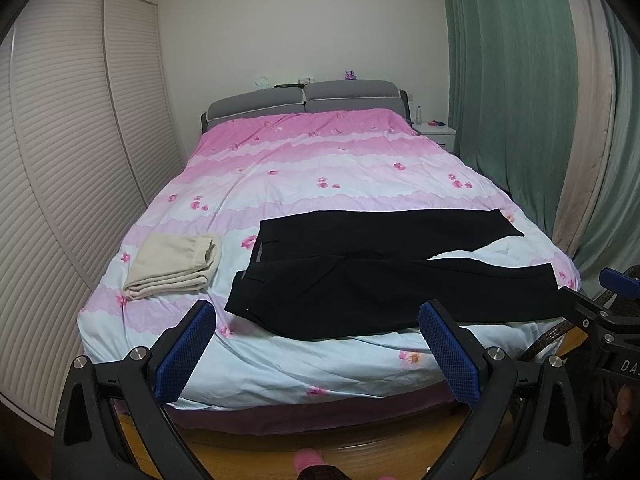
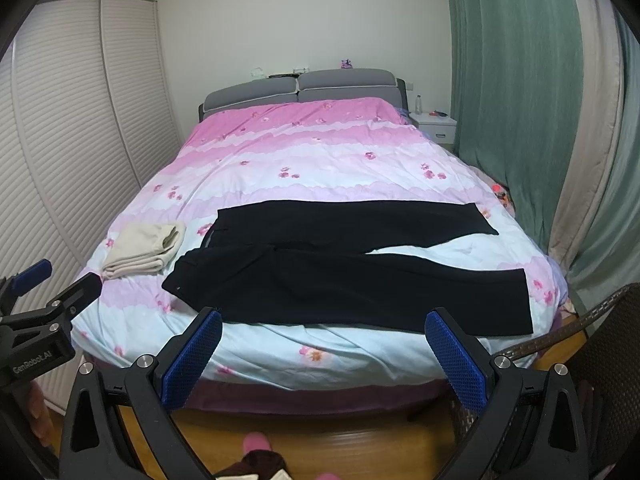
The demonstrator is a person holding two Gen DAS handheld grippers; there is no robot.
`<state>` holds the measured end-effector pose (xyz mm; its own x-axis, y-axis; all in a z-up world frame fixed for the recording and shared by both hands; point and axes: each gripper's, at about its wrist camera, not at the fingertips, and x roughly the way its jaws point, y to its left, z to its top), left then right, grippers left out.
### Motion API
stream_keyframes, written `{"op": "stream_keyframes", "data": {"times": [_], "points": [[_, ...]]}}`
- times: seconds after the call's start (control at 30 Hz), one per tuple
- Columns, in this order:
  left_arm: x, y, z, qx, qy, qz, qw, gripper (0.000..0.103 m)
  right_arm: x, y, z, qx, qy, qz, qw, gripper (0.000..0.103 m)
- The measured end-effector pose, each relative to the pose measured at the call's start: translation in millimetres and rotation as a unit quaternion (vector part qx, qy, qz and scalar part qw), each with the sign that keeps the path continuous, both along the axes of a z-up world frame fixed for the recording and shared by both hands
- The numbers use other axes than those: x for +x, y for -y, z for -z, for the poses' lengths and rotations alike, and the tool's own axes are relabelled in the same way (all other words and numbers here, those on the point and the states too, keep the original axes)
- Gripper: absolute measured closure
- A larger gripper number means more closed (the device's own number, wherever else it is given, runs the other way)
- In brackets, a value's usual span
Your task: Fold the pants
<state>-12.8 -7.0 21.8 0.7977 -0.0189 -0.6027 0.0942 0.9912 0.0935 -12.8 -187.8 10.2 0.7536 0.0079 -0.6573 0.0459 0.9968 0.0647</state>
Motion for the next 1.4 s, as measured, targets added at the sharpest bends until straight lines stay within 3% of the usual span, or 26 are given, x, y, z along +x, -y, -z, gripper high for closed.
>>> {"op": "stream_keyframes", "data": {"times": [0.57,0.87,1.03,1.2,1.4], "points": [[3.2,-4.4,-0.4,-0.004,-0.002,-0.007,1.0,0.0,0.5,-5.7,3.7,-0.001,-0.004,-0.008,1.0,0.001],[13.5,-17.9,13.3,-0.011,-0.019,-0.027,0.9994,0.0,9.4,-9.6,10.8,0.0,-0.016,-0.016,1.0,0.001],[26.0,-34.2,33.4,0.0,-0.025,-0.046,0.9986,0.0,18.2,-10.8,23.4,-0.001,-0.027,-0.019,0.999,0.001],[47.6,-57.4,66.5,0.012,-0.043,-0.057,0.9974,0.0,35.2,-17.7,57.9,0.006,-0.049,-0.02,0.999,0.001],[111.9,-90.8,126.3,0.003,-0.116,-0.055,0.9917,0.0,75.0,-22.3,113.9,0.034,-0.095,-0.015,0.995,0.001]]}}
